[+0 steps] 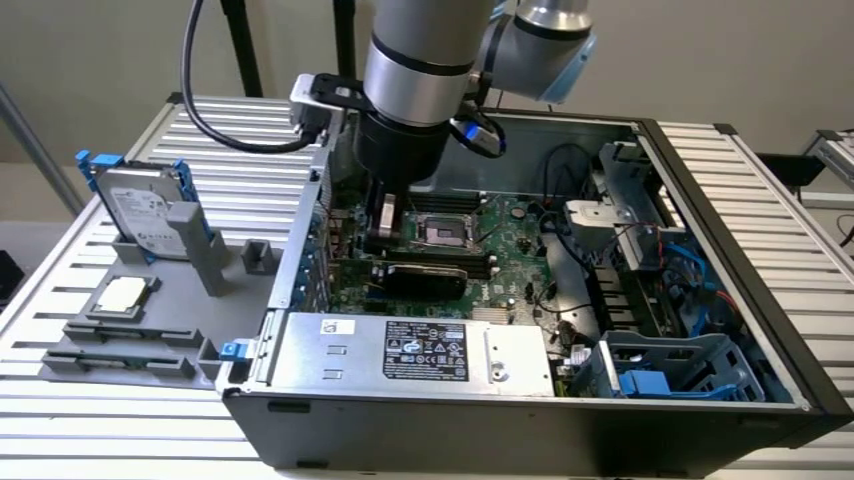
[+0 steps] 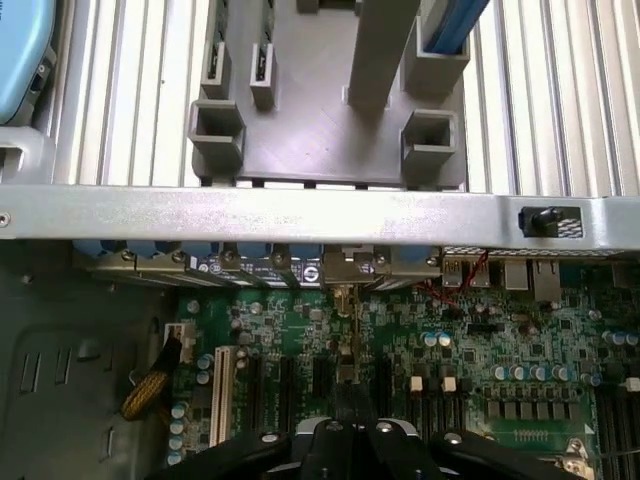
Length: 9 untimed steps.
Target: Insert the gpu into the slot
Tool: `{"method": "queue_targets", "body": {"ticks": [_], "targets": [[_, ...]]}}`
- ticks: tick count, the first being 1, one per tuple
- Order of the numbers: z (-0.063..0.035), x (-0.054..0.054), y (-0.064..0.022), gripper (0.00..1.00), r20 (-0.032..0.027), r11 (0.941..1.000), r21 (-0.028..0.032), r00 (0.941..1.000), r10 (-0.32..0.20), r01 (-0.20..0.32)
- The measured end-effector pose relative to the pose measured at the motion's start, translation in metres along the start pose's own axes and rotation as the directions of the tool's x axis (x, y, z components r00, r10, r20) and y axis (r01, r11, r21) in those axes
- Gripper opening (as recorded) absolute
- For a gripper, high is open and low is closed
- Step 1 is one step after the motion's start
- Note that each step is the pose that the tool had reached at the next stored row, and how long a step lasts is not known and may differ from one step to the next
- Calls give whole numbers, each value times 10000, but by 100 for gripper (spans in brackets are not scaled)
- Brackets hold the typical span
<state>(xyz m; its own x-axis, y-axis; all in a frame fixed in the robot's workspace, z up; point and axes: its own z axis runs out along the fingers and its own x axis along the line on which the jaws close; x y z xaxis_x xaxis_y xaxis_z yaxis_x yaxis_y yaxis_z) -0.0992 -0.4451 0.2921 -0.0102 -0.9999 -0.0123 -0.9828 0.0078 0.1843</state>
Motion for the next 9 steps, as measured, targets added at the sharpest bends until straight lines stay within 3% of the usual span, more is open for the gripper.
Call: {"method": "queue_targets", "body": {"ticks": [7, 9], "targets": [[4, 0, 14, 11, -324, 9977, -673, 9994, -93, 71], [6, 0, 19, 11, -398, 9960, -894, 9991, -122, 86]]}}
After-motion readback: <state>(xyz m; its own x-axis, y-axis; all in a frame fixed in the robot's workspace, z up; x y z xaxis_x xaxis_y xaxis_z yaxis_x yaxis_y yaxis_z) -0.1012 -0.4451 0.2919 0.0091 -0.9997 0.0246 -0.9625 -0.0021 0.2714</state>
